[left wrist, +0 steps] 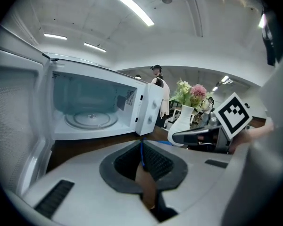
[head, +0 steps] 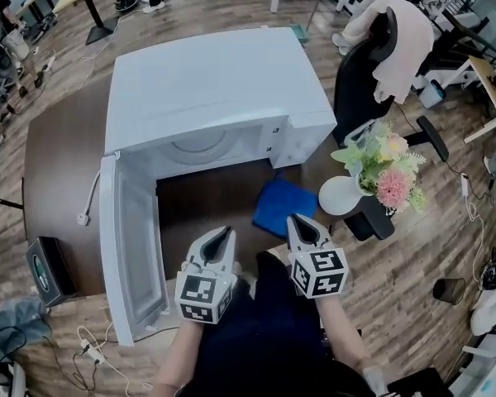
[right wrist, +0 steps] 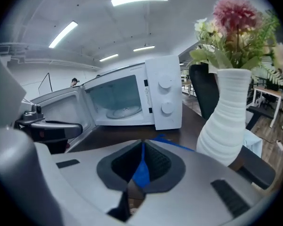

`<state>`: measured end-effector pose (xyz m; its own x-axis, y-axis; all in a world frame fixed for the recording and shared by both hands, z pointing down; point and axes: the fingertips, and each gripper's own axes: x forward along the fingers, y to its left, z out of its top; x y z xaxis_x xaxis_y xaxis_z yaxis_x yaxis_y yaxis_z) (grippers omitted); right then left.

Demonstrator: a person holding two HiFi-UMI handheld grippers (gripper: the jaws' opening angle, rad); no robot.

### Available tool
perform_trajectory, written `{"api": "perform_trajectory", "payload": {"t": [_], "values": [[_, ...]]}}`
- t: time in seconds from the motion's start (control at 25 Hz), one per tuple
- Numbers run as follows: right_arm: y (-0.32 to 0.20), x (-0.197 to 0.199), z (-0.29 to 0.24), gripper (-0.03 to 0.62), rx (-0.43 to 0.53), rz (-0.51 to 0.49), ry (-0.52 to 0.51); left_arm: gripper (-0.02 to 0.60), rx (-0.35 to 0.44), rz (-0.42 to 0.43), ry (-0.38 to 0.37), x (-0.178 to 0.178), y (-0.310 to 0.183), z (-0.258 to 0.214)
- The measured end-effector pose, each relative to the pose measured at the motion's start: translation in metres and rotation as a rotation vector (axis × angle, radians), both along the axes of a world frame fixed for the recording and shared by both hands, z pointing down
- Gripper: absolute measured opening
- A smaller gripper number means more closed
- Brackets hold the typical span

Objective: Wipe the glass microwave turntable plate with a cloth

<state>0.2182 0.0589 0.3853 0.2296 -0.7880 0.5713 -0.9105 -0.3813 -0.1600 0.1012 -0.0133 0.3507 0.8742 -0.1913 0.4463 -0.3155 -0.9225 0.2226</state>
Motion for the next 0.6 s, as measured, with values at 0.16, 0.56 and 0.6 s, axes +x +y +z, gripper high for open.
{"api": "perform_trajectory", "payload": {"t": [0.16,0.56,0.6], "values": [[-0.008,0.018,0.015,-0.003,-0.051,-0.025,-0.007,0.014,-0.015,-0.040,-0.012,0.013,-0.003,0.005],[-0.016,0.021,0.068,0.287,-0.237,-0.165,-0.060,0.014,-0.042,-0.150,-0.053,0.025,-0.014,0.026],[-0.016,0.021,0.071,0.298,-0.247,-0.169,-0.067,0.014,-0.047,-0.160,-0.059,0.025,-0.014,0.029]]}}
